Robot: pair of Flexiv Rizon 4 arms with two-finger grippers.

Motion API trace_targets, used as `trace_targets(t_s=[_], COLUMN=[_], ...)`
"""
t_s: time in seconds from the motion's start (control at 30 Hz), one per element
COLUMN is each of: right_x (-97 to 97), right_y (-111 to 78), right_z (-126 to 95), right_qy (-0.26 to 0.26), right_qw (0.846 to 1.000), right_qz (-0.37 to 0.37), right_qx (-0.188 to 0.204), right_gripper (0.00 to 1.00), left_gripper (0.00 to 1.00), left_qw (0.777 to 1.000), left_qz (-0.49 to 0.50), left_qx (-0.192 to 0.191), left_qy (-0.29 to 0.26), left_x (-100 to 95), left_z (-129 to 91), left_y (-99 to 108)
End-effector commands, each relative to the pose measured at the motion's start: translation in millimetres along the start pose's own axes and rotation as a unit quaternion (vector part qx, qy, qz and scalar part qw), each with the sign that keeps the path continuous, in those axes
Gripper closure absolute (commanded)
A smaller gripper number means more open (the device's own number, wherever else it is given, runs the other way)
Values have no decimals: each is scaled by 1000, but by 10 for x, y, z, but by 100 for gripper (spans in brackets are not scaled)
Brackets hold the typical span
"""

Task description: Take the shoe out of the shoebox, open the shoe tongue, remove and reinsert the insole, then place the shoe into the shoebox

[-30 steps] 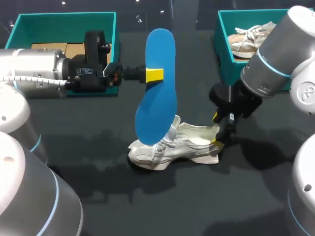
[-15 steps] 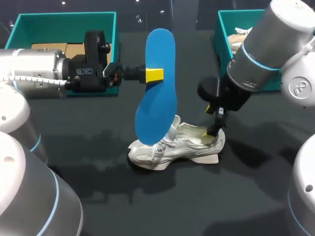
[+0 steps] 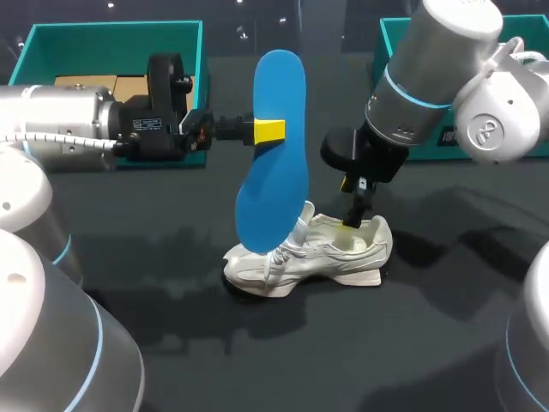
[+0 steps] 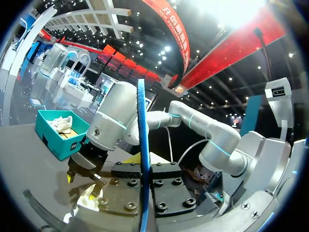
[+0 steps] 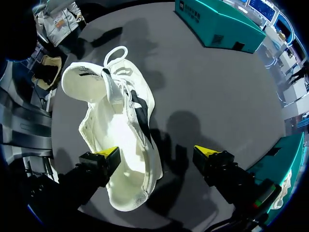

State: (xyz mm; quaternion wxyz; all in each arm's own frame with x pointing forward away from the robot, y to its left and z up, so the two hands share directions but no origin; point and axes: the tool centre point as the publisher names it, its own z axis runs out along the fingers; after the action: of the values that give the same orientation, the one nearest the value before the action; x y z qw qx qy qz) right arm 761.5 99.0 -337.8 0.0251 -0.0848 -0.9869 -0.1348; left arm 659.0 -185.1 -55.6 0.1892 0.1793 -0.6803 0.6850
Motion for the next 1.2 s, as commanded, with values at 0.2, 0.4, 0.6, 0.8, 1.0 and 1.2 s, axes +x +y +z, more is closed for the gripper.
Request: trace_targets(t_s=[0.2,0.4,0.6,0.8,1.0,1.2], right_x=[-47,-50,-39,6,57,100], right_y=[141,133,135,141,187,203], right_z=[224,326,424,488,530,559], right_qy=[3,13,21,28,38,47], right_qw=[1000,1000,1000,999,999,998], right_qz=[5,9,13,22,24,25], right_qx=[19,14,8,5,15,27], right_gripper=[0,0,0,20,38,51], left_gripper=[100,100,100,100,100,100], left_qw=[1000,1000,1000,1000,1000,1000], left_qz=[0,0,0,0,0,0], left_qx=[1,1,1,1,1,1], left_qy=[0,0,0,0,0,0], left_x=[-7,-7,-7,-7,-7,-7], left_z=[23,23,23,23,23,23], left_y=[9,9,9,9,9,9])
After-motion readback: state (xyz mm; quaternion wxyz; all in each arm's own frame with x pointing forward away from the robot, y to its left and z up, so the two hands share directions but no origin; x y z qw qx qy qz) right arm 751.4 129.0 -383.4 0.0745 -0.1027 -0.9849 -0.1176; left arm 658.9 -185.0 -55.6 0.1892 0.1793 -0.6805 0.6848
